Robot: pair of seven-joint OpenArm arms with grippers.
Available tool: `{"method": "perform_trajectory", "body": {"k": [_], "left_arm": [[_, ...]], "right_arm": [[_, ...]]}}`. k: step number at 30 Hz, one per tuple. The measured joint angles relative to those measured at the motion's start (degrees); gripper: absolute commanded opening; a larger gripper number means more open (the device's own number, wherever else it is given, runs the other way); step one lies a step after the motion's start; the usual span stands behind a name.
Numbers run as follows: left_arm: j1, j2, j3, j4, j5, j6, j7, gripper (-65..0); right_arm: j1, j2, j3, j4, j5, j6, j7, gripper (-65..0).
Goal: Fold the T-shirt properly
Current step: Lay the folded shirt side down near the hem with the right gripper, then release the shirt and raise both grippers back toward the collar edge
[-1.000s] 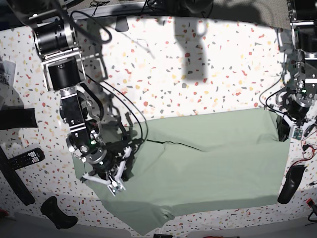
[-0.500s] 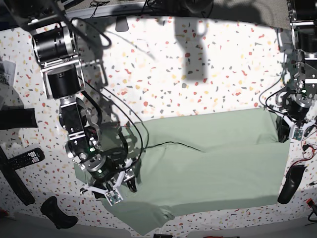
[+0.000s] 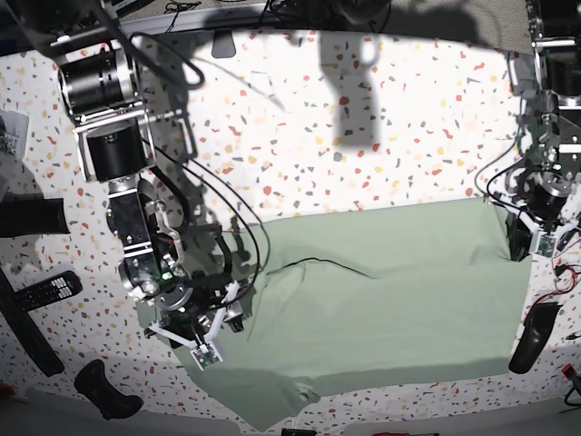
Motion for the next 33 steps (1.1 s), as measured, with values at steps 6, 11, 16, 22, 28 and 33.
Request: {"method": "perform_trajectory", "body": {"k": [6,11,16,22,28,33], "left_arm": [[-1.29,0.00,0.00,0.00,-0.04,0.24,-0.04,-56.7],[-4.28,-0.07,-0.02,-0.09,5.20,12.17,0.20,-20.2],[-7.39,-0.31,-0.15,-0.07,5.22,12.28,3.08,-19.9],[-8.13,-0.31,-0.17,-0.07,-2.43,12.48,16.00,-19.9],[-8.57,-0.31,-0.17,-0.09,-22.82,10.49,31.76,-19.9],[-8.59,-0.28,-0.15,-0.07,-30.47,4.17,31.93,-19.9]], "right_arm": [[0.02,0.00,0.00,0.00,0.37,0.00,-2.12,-33.5],[0.02,0.00,0.00,0.00,0.57,0.02,-3.87,-35.6],[0.00,0.00,0.00,0.00,0.98,0.02,-4.87,-35.6],[0.02,0.00,0.00,0.00,1.05,0.02,-5.20,-35.6],[-0.76,0.13,0.00,0.00,12.07,-0.17,-7.08,-35.6],[-3.30,-0.31,3.28,0.00,13.03,-0.15,-6.43,-35.6]]}}
